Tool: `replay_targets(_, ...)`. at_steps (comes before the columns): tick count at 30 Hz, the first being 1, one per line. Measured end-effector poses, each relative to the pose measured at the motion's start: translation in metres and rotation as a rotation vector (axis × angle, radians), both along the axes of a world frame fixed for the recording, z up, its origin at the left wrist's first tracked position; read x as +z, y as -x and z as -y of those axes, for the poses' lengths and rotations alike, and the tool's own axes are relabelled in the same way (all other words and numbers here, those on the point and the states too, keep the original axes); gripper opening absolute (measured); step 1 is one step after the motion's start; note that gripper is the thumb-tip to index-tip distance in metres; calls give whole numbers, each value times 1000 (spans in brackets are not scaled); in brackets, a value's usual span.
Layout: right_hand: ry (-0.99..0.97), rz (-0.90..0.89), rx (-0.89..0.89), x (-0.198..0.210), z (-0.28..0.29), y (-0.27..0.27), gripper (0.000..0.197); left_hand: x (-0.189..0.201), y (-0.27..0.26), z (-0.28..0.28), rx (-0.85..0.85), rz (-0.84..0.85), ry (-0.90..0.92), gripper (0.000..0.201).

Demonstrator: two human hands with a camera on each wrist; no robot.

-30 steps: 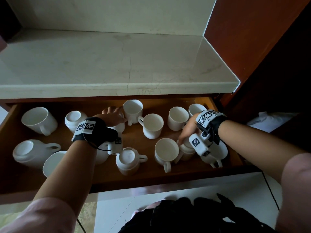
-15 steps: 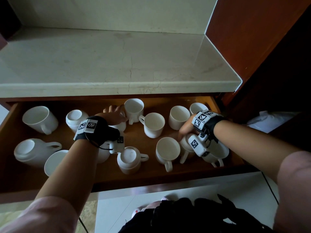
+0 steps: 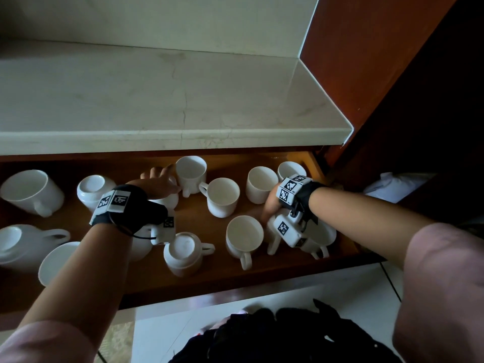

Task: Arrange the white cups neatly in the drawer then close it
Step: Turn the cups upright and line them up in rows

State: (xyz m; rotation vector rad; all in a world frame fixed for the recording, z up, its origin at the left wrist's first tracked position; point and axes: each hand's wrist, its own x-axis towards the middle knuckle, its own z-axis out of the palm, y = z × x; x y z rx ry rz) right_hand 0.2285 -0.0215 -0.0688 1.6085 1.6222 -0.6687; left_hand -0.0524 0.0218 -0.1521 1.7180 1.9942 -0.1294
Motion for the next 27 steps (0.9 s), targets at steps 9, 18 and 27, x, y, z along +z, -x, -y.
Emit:
replay_targets(9, -74, -46, 17, 13, -8, -30, 88, 3, -4, 1, 5, -4, 4, 80)
replay_targets(18, -188, -340, -95, 19, -4, -56, 74, 11, -10, 7, 6, -4, -9, 73)
replay_targets(27, -398, -417, -11, 12, 8, -67, 93, 10, -5, 5, -30, -8, 11, 71)
